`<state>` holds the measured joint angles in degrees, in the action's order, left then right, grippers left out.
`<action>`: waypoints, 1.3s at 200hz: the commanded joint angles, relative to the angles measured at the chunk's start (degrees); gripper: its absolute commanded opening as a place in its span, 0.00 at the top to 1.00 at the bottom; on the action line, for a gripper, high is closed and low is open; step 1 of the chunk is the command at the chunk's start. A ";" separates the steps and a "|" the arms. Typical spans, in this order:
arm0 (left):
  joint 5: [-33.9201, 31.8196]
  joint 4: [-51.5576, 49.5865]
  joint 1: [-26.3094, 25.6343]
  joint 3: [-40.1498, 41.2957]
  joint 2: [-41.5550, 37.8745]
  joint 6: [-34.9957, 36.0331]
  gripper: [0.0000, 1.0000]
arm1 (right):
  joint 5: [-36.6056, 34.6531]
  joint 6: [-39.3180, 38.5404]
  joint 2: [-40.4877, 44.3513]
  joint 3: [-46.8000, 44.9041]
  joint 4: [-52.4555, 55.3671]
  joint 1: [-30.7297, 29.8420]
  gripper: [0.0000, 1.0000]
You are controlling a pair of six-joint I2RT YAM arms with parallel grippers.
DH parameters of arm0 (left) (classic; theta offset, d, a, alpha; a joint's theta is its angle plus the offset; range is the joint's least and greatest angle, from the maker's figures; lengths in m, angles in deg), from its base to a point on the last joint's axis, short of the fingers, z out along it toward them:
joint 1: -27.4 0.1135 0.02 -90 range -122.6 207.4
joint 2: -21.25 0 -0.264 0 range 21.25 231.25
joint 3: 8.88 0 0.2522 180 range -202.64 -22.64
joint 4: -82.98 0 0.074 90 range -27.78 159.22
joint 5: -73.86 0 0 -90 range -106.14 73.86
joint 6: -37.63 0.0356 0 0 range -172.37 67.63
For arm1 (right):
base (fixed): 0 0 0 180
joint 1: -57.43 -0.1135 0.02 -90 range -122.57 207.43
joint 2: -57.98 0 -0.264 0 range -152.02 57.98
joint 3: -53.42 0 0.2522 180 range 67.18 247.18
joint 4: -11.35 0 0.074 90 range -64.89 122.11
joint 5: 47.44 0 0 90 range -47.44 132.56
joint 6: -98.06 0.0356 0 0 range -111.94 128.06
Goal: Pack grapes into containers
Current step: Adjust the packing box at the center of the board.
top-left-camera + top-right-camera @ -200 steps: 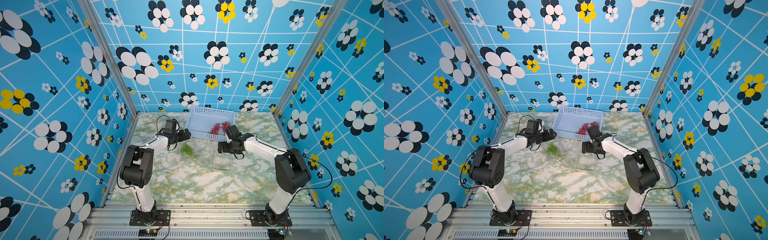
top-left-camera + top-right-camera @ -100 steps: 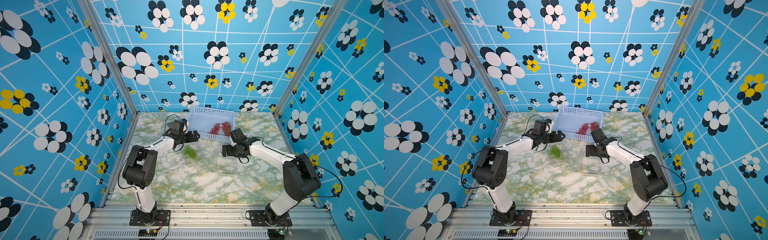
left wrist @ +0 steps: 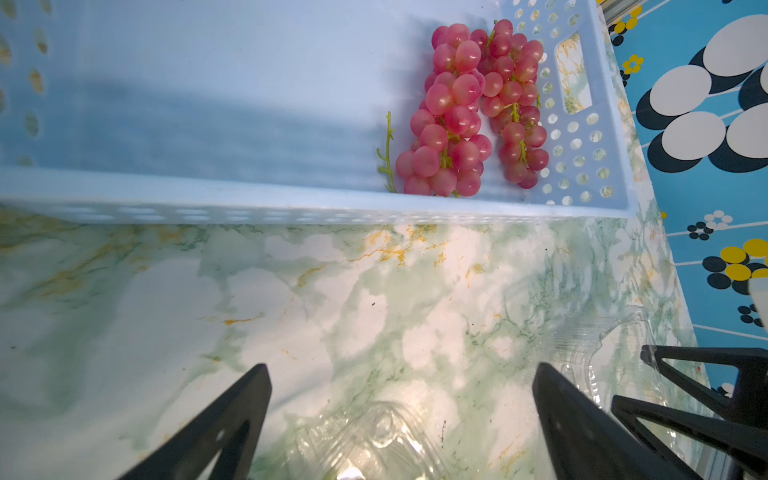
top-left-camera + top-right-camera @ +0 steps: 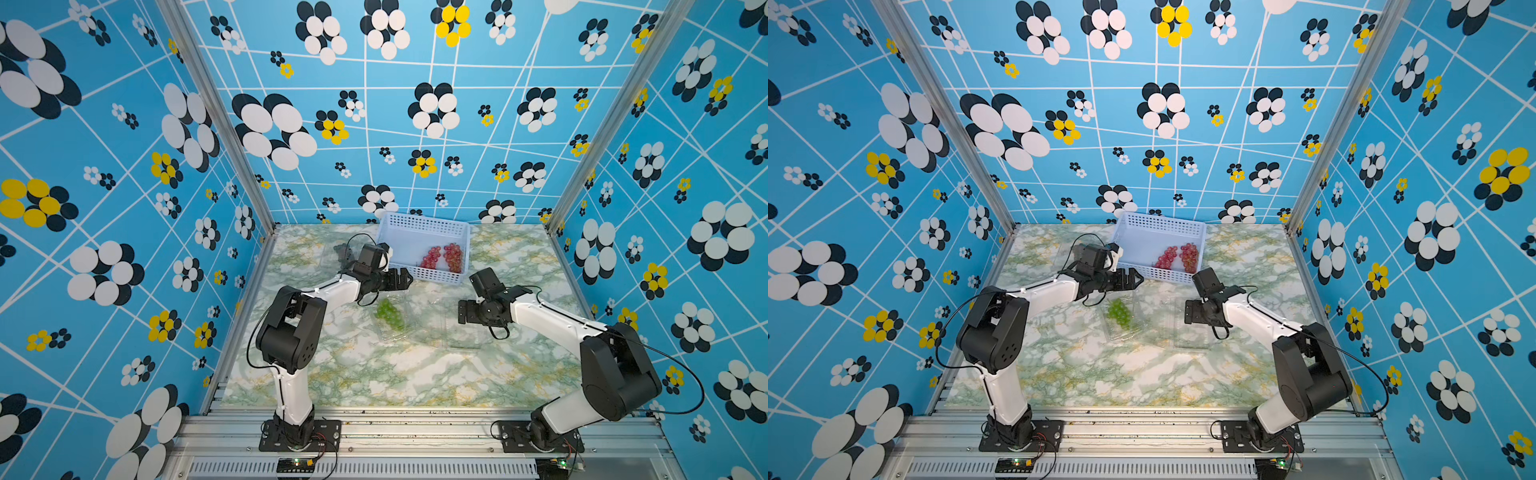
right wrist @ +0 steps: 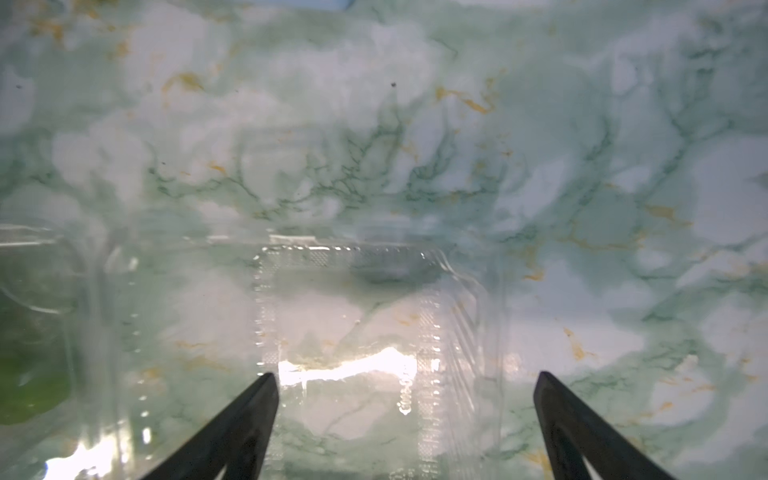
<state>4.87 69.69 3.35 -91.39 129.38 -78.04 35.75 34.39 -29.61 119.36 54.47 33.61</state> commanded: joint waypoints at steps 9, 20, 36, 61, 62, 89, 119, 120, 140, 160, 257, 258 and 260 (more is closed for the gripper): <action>1.63 1.02 -0.38 -0.49 -0.32 0.45 0.01 | -1.22 2.24 2.83 -3.76 -0.50 1.31 0.05; 1.91 1.10 -0.58 -0.82 -0.25 0.35 0.00 | 0.25 2.31 3.18 -4.55 -1.31 1.32 0.07; 2.25 1.40 -1.07 -1.10 -0.05 -0.04 0.00 | 1.67 2.76 3.00 -5.48 -2.90 1.31 0.12; 3.00 2.17 -2.20 -1.36 -0.08 -0.41 0.00 | 3.23 3.16 1.86 -6.11 -5.53 1.31 0.21; 3.08 2.25 -2.21 -1.37 -0.06 -0.42 0.00 | 3.31 3.14 1.79 -6.07 -5.58 1.31 0.21; 4.79 2.16 -2.25 -1.45 -1.02 -0.80 0.00 | 4.92 3.79 0.26 -5.14 -7.21 1.31 0.33; 3.07 -0.87 0.75 -0.76 -5.12 -1.58 0.01 | 5.84 4.17 -0.85 -3.75 -8.27 1.31 0.43; 3.02 -0.89 0.84 -0.68 -5.26 -1.71 0.00 | 5.84 4.17 -0.93 -3.71 -8.27 1.31 0.43; 1.69 -1.01 4.42 2.75 -10.39 -4.29 0.00 | 6.34 4.23 -2.00 -2.26 -8.43 1.31 0.49; 0.23 -0.96 7.80 7.48 -16.39 -6.42 0.00 | 7.39 4.77 -3.05 -1.18 -9.29 1.31 0.53; 0.93 13.10 6.57 34.37 -26.76 -23.69 0.01 | 8.48 5.76 -9.54 6.04 -10.74 0.03 0.66; 1.08 13.30 6.57 34.51 -26.62 -23.88 0.00 | 8.39 5.76 -9.54 6.11 -10.74 0.01 0.66; 1.25 14.16 6.52 34.75 -26.41 -24.16 0.00 | 8.15 5.71 -9.60 6.23 -10.73 -0.07 0.66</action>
<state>4.30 74.82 10.67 -59.39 101.38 -96.79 44.45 39.99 -37.44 123.23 43.96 34.53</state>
